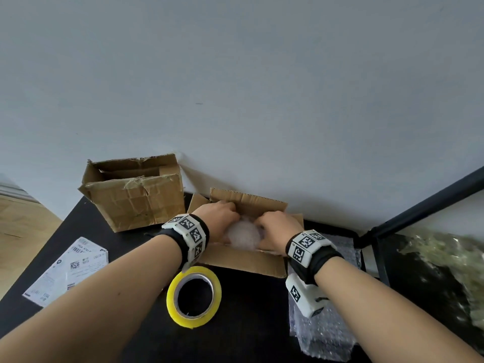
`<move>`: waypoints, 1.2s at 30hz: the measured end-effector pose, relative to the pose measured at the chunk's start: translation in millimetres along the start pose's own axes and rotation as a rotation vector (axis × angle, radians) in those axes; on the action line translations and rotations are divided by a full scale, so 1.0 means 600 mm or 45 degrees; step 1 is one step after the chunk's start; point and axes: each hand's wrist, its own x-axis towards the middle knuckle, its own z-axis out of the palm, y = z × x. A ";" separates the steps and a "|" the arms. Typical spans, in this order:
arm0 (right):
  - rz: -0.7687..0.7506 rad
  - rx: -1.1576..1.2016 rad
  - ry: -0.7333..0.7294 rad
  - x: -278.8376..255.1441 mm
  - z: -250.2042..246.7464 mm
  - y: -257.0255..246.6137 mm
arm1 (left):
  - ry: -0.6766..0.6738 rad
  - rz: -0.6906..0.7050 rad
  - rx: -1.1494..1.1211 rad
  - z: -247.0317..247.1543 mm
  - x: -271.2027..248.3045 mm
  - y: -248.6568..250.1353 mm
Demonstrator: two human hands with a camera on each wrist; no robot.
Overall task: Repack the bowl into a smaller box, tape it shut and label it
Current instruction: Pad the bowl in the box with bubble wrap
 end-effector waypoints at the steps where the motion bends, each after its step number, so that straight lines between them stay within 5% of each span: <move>1: 0.020 -0.004 -0.005 -0.007 -0.011 0.005 | 0.014 0.006 -0.003 -0.006 -0.005 -0.006; 10: 0.095 -0.351 -0.299 -0.035 -0.048 -0.008 | -0.108 -0.008 0.152 -0.013 -0.033 -0.034; 17: -0.010 -0.764 -0.308 0.002 -0.004 -0.027 | -0.286 0.031 0.608 -0.001 -0.002 -0.008; 21: -0.084 -0.969 -0.379 0.018 0.018 -0.030 | -0.282 -0.016 0.618 0.017 0.013 0.004; 36: -0.215 -0.858 -0.512 0.061 0.048 0.006 | -0.468 -0.167 0.387 0.032 0.053 0.008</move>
